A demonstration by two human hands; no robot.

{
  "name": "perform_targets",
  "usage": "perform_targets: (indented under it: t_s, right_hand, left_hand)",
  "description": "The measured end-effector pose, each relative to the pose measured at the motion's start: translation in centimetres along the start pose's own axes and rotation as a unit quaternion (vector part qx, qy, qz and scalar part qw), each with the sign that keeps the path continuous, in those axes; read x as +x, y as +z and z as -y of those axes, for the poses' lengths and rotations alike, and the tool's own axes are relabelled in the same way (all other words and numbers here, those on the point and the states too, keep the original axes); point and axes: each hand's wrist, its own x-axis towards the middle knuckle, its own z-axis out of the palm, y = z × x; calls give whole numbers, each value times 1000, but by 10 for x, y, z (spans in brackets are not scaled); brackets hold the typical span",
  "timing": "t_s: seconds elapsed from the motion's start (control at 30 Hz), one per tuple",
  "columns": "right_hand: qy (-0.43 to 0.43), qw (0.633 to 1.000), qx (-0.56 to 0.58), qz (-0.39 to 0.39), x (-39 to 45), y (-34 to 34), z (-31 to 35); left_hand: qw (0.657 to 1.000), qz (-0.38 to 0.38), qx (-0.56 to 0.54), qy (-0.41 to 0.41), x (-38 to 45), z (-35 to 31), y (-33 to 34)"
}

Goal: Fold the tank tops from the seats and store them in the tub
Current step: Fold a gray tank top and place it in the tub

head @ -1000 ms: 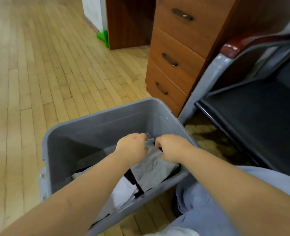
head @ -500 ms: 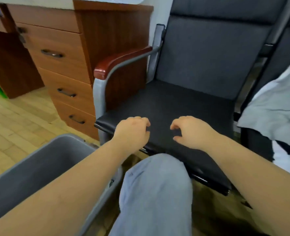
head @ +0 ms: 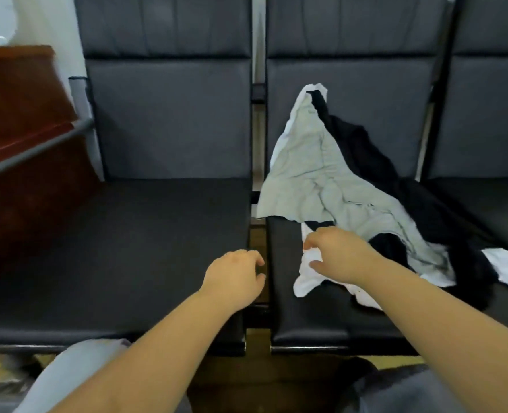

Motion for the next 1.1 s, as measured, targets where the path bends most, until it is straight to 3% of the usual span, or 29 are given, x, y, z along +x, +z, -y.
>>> perform_targets:
  t_s: [0.47, 0.8, 0.93, 1.1]
  right_hand:
    - [93, 991, 92, -22, -2, 17, -109]
    - [155, 946, 269, -93, 26, 35, -148]
    - [174, 937, 287, -94, 27, 36, -162]
    - [190, 931, 295, -99, 26, 32, -163]
  left_hand:
    - [997, 22, -50, 53, 71, -70, 36]
    - [985, 48, -151, 66, 139, -126, 71]
    - [988, 59, -88, 109, 147, -131, 85]
    - [987, 21, -89, 135, 151, -128, 83]
